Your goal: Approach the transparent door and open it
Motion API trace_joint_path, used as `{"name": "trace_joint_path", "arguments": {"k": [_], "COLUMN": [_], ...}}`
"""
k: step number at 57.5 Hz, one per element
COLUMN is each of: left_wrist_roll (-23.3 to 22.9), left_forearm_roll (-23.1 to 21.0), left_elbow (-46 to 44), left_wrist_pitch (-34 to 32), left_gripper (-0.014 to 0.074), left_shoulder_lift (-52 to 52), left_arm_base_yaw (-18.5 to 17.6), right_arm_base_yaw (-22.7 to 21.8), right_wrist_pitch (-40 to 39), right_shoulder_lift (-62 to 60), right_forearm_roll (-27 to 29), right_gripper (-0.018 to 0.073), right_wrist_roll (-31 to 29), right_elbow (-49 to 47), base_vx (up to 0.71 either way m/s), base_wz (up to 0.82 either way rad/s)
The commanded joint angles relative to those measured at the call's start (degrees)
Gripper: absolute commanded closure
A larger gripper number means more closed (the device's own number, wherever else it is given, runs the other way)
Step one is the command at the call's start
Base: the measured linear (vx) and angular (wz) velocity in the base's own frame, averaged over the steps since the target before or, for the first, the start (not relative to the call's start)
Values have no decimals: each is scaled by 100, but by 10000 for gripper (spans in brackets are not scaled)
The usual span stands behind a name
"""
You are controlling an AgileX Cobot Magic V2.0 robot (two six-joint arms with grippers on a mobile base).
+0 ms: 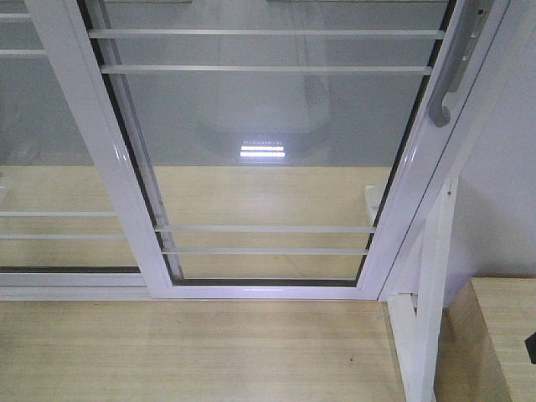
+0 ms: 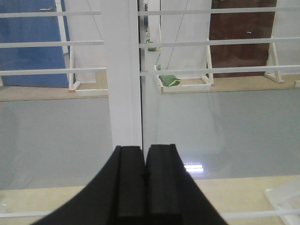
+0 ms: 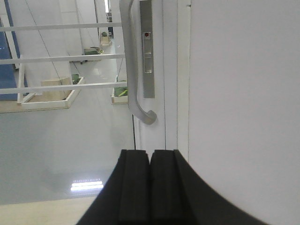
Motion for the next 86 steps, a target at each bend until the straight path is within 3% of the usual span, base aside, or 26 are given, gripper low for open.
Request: {"name": "trace_joint_path", "arguments": {"k": [1, 86], "left_wrist_roll": [-17, -17], "left_forearm_roll": [-16, -16], "left_elbow": [46, 41], "left_wrist_pitch": [-481, -522], "left_gripper": [603, 603], "left_shoulder_lift": [41, 256], "left_arm_base_yaw": [-41, -42], "right_arm_base_yaw": [19, -71], "right_wrist_pitch": [-447, -486], "right_shoulder_lift": [-33, 110], "right_forearm_roll": [-39, -27], "right_gripper": [566, 566], "right_wrist_roll": [2, 2], "right_elbow": [22, 22], "base_vx": [14, 3], "base_wz": [-1, 0]}}
